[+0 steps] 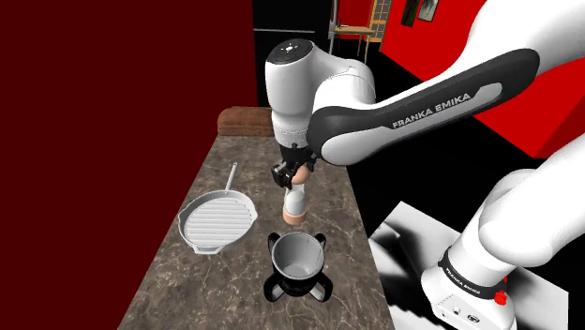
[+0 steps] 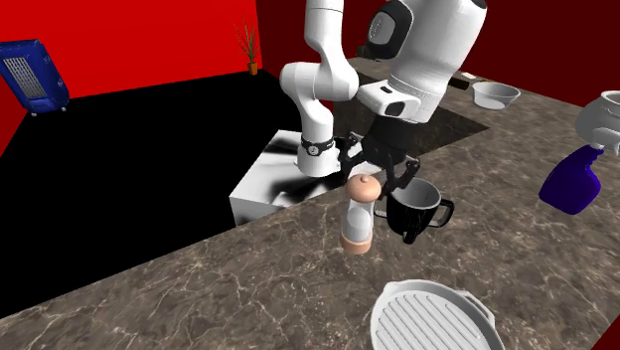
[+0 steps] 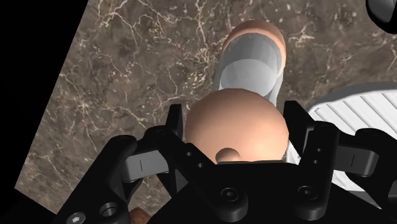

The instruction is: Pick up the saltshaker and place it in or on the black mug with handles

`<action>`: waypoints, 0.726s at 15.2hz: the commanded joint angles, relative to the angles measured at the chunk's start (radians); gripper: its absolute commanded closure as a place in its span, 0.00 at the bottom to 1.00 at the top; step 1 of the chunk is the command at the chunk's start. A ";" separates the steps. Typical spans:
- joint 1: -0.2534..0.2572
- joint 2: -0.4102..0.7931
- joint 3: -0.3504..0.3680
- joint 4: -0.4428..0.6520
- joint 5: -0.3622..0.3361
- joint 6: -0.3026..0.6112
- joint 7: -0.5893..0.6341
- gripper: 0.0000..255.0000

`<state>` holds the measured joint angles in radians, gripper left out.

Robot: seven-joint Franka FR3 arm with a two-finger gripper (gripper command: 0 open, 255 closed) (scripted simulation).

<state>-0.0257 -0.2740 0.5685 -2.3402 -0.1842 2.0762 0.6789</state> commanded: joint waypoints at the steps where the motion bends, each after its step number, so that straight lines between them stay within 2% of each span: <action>1: 0.003 -0.014 -0.006 0.015 0.010 -0.026 -0.014 1.00; 11: 0.008 -0.057 -0.027 0.113 0.036 -0.155 -0.065 1.00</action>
<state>-0.0191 -0.3239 0.5441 -2.2364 -0.1522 1.9362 0.6192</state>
